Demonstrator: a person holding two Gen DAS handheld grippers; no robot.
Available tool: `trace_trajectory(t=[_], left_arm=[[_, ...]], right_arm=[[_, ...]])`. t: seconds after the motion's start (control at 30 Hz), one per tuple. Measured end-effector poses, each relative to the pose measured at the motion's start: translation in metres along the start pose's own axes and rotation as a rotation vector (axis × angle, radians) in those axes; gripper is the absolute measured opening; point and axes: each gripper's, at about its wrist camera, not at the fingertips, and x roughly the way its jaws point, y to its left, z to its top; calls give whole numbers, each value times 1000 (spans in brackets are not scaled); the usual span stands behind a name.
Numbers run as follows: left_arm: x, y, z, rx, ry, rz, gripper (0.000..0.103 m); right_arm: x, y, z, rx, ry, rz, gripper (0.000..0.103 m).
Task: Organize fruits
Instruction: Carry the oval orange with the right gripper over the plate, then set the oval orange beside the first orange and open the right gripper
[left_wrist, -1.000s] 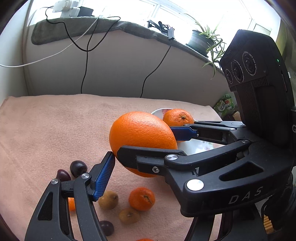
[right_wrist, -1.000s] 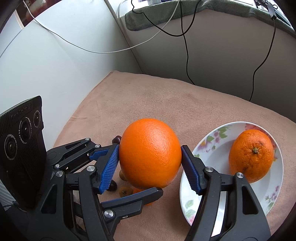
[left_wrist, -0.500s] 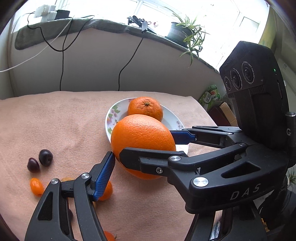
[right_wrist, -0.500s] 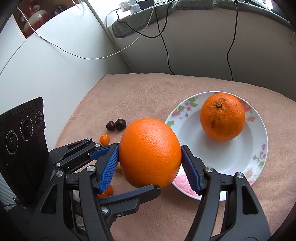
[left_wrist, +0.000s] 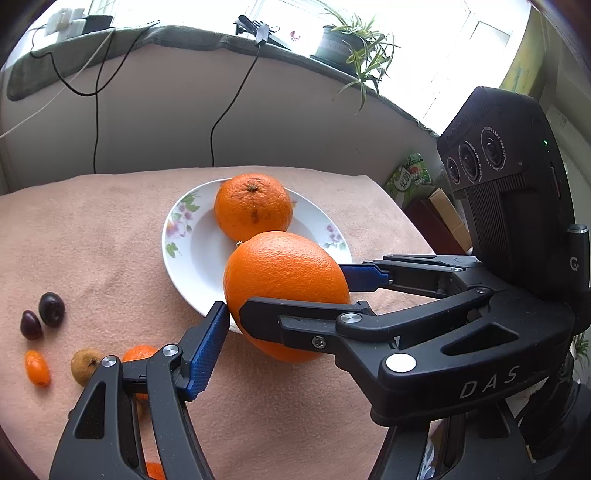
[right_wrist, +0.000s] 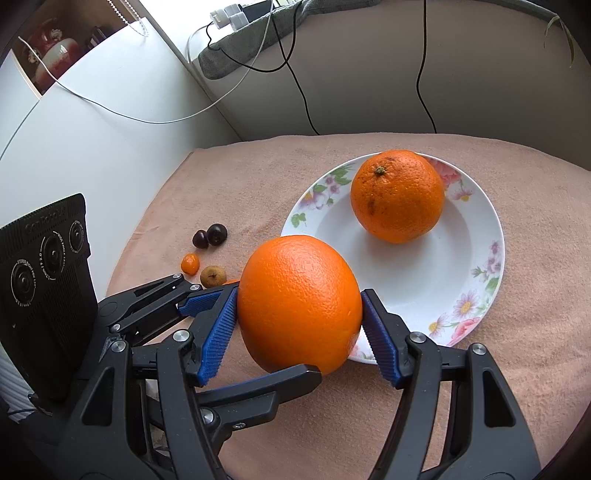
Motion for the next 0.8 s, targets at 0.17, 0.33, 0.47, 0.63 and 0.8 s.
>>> trace_trajectory(t=[0.17, 0.33, 0.47, 0.63, 0.8], left_arm=[[6, -2, 2, 3, 7, -7, 68], [9, -3, 5, 0, 15, -11, 68], [7, -6, 4, 21, 12, 5, 68], [-5, 0, 3, 23, -13, 27, 68], [-19, 7, 0, 34, -39, 67, 69]], right_arm=[[-1, -9, 0, 23, 1, 2, 69], [0, -15, 1, 54, 6, 4, 70], [-10, -17, 3, 53, -48, -55, 70], [-40, -21, 3, 46, -150, -89, 83], [-61, -22, -1, 24, -207, -123, 85]])
